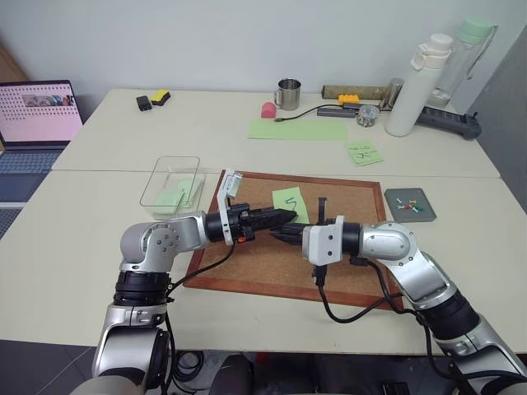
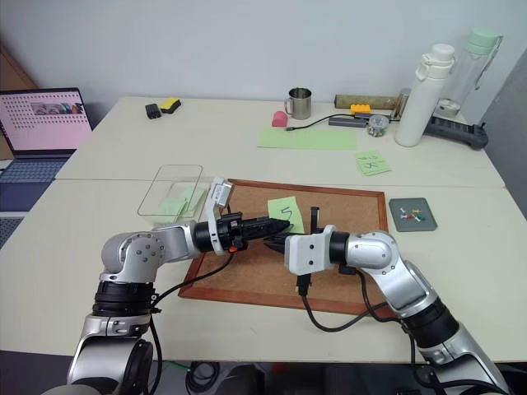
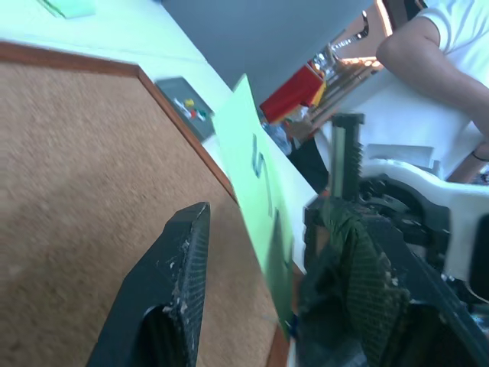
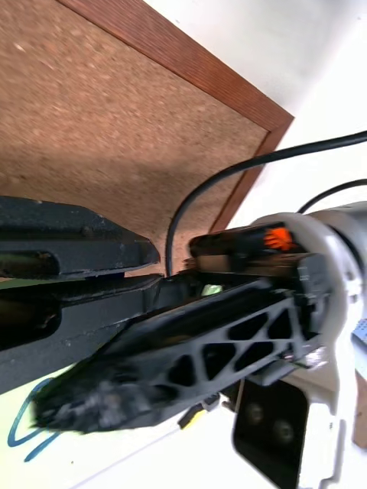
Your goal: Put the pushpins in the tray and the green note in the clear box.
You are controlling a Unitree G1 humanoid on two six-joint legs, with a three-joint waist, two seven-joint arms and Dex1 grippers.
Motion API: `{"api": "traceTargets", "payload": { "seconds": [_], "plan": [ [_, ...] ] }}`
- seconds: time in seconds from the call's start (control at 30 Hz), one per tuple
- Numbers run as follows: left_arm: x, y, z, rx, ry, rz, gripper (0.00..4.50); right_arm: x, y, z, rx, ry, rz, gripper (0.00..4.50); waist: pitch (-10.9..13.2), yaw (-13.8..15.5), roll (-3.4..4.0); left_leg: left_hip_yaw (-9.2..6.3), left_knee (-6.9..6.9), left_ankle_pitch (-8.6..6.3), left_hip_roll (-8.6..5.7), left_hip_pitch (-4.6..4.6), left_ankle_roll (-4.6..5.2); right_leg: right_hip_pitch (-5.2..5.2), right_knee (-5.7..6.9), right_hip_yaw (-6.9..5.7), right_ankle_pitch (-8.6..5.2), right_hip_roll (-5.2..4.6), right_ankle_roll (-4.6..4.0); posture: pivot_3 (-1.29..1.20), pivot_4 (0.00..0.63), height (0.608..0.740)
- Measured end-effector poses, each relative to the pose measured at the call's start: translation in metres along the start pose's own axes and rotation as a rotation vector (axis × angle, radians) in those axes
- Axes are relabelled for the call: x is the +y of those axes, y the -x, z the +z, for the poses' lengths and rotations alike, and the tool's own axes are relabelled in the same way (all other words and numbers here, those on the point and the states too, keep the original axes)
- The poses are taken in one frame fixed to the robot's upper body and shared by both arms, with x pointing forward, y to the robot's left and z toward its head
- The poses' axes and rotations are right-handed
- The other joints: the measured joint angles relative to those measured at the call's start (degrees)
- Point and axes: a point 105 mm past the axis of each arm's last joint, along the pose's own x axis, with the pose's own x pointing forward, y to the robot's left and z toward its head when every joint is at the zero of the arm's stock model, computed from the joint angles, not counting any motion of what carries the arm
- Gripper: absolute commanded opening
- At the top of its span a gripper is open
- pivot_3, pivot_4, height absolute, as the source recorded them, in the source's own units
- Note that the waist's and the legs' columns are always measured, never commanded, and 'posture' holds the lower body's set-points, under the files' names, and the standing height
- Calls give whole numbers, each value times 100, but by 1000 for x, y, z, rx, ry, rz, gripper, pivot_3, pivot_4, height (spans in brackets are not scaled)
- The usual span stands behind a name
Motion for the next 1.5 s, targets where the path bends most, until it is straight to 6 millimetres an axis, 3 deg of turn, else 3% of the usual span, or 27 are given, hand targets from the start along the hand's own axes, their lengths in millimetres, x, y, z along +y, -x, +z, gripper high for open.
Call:
{"api": "traceTargets", "payload": {
  "seconds": [0.43, 0.67, 0.97, 1.1, 1.23, 1.4, 1.5],
  "plan": [
    [2, -2, 3, -15, -25, 2, 31, 0, 0, 0, 1, -2, 2, 0, 0, -5, 0, 0, 0, 0, -1, 0, 0, 0, 1, 0, 0, 0, 0, 0, 150, 740],
    [2, -4, 0, -3, -43, 5, 31, 1, 0, -1, 2, -3, 6, 0, 0, -5, 0, 0, 0, 0, -1, 0, 0, 0, 1, 1, 0, 0, 0, 0, 150, 740],
    [30, 0, -8, 40, -139, 148, 31, -5, 5, -2, 21, -6, -16, 0, 0, -3, 0, 0, -1, 0, -1, 0, 1, -1, 0, 0, 0, 0, 0, 0, 150, 740],
    [30, -2, -7, 36, -150, 146, 31, -7, 12, 4, -1, -18, -41, 0, 0, 0, 0, 0, -1, 0, -1, -2, 1, -1, -1, 0, 0, 0, 0, 0, 150, 740],
    [24, -8, -3, 34, -187, 121, 31, -23, 36, -8, 1, -227, -275, 0, 1, 16, -5, -1, 0, 0, -1, -3, 0, 2, -1, 0, 0, -2, 0, 0, 150, 740],
    [6, -22, 5, 65, -425, 59, 31, -62, 101, -59, 141, -508, -715, 0, 1, 20, -4, 4, -1, 1, -4, -2, -2, 2, 1, 4, 1, -5, 0, 0, 150, 740],
    [-4, -34, 6, 92, -631, 15, 31, -68, 149, -101, 270, -672, -952, 0, 1, 17, -3, 13, -9, 1, -3, 1, -1, -1, -1, 9, 0, -2, -1, 0, 150, 740]
  ]
}}
